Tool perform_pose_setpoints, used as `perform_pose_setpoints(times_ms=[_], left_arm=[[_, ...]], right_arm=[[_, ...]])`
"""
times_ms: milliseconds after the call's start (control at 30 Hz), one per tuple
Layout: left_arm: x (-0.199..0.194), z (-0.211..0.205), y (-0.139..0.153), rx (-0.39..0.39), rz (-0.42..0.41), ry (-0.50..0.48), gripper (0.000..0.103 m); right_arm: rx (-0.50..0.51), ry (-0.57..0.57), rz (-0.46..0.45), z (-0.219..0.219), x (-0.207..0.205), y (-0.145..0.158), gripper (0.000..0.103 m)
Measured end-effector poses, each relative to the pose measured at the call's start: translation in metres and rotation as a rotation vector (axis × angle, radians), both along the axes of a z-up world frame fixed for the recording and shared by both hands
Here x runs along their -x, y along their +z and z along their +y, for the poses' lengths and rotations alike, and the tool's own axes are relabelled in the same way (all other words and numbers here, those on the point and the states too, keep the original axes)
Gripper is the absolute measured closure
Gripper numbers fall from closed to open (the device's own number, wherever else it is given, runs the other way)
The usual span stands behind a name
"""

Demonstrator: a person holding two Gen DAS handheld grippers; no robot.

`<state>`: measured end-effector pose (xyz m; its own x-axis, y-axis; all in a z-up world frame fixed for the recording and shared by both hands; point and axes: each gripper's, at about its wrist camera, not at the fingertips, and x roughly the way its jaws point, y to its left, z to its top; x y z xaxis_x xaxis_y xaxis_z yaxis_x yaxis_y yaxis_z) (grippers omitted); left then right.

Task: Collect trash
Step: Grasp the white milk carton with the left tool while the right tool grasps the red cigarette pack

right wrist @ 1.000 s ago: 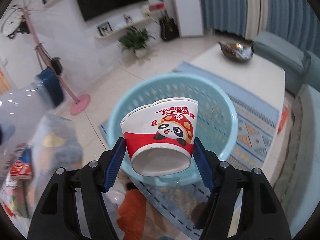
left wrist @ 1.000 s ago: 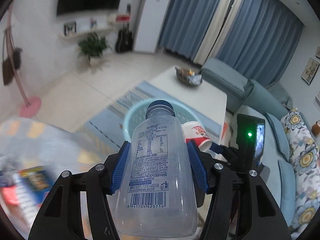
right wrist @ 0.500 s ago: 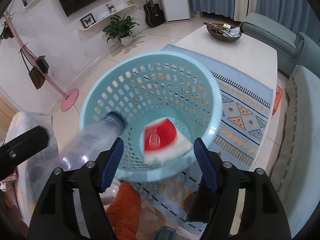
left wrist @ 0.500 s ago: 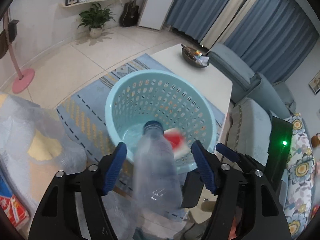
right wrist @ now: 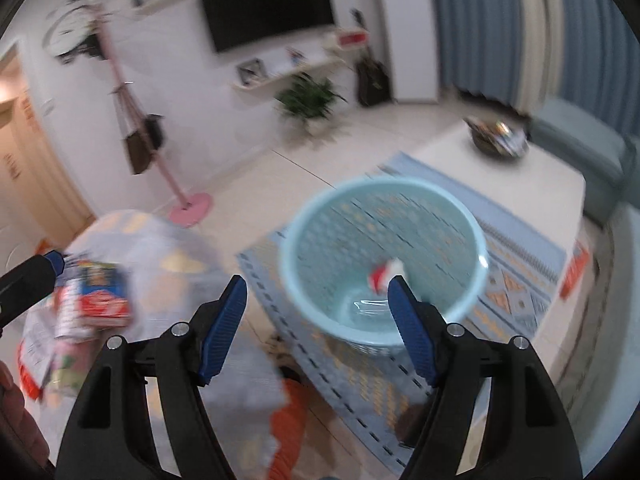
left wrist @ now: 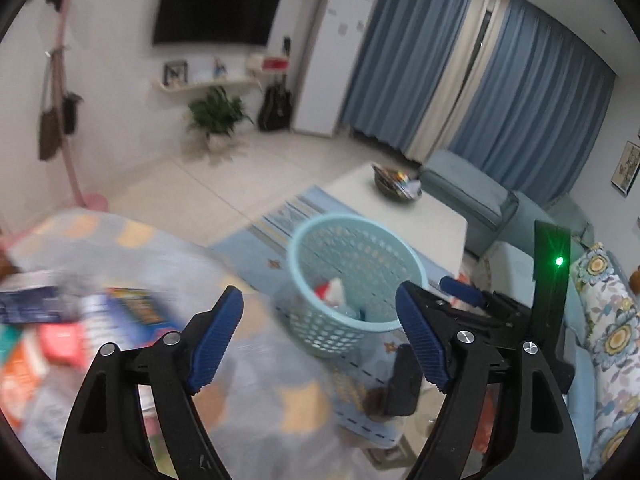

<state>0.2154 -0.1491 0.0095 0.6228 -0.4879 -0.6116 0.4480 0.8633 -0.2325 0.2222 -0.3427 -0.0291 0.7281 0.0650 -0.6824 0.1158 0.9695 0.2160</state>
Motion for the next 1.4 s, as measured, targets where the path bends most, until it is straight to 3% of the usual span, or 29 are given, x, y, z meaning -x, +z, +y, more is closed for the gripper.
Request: perform_pose_setpoints(times_ms=[167, 267, 533, 700, 767, 867, 1067, 1267, 1400], left_arm=[[0.037, 0.058, 0.020, -0.075, -0.100, 0.087, 0.020], [0.054, 0.097, 0.018, -0.140, -0.133, 0.163, 0.020], [0.061, 0.166, -0.013, -0.251, -0.058, 0.262, 0.020], [0.056, 0.171, -0.039, -0.326, -0.020, 0.251, 0.020], [0.052, 0.171, -0.048, -0.346, -0.007, 0.243, 0.025], [0.051, 0.172, -0.052, -0.377, -0.021, 0.238, 0.026], [0.061, 0.167, -0.059, -0.386, -0.028, 0.190, 0.025], [0.052, 0.154, -0.068, -0.425, -0.006, 0.141, 0.022], [0.055, 0.156, -0.068, -0.378, 0.029, 0.106, 0.021]], right_arm=[[0.001, 0.163, -0.089, 0.062, 0.010, 0.035, 0.034], [-0.017, 0.261, -0.092, 0.097, 0.004, 0.043, 0.034], [-0.062, 0.416, -0.025, 0.161, -0.029, 0.024, 0.032], [-0.096, 0.466, 0.058, 0.179, -0.054, -0.002, 0.032], [-0.109, 0.478, 0.088, 0.181, -0.063, -0.012, 0.032], [-0.137, 0.485, 0.122, 0.182, -0.072, -0.025, 0.029], [-0.203, 0.495, 0.168, 0.181, -0.090, -0.042, 0.021], [-0.269, 0.502, 0.196, 0.177, -0.100, -0.047, 0.021], [-0.331, 0.533, 0.207, 0.174, -0.097, -0.047, 0.021]])
